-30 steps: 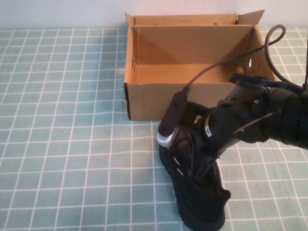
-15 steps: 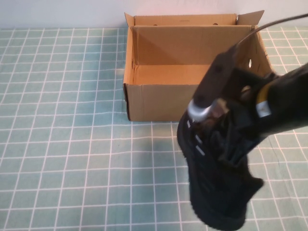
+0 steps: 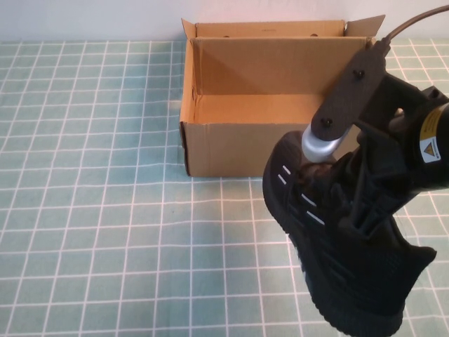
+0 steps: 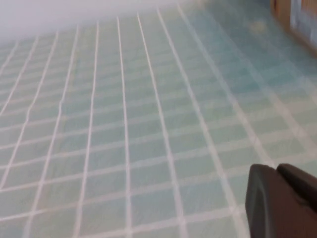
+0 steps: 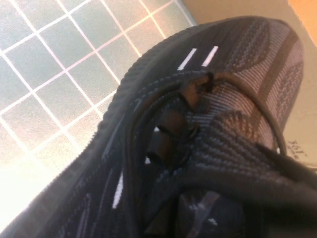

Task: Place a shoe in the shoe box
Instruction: Hand over the shoe

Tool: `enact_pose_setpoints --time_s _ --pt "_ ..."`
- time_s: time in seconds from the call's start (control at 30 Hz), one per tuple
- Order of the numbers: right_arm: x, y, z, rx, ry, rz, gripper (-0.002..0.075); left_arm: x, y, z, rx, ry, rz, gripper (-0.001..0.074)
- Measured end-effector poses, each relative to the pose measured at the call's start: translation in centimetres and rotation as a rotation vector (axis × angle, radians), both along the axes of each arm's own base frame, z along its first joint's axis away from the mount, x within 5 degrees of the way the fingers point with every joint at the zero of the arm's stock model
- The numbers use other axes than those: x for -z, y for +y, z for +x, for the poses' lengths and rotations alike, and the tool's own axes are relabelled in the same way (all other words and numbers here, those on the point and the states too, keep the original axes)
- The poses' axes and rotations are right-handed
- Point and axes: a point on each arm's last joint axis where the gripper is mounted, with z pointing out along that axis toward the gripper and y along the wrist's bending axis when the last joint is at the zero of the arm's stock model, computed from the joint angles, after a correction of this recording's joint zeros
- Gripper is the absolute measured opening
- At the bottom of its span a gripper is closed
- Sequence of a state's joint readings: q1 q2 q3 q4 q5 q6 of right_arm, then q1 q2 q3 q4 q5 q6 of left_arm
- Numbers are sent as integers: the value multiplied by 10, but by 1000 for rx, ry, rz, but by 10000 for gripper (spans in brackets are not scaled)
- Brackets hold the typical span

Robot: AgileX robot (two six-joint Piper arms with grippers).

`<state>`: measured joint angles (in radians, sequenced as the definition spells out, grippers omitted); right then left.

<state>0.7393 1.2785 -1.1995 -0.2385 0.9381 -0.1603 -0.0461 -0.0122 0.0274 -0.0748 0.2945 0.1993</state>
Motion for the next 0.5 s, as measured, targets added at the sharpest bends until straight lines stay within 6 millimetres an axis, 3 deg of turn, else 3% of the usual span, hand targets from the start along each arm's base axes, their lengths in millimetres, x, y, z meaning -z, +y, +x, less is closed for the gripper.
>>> enact_pose_setpoints --time_s 0.23,0.5 --pt "0 0 0 31 14 18 -3 -15 -3 2 -37 -117 -532 -4" --pt "0 0 0 56 19 40 -3 -22 -5 1 -31 -119 -636 -4"
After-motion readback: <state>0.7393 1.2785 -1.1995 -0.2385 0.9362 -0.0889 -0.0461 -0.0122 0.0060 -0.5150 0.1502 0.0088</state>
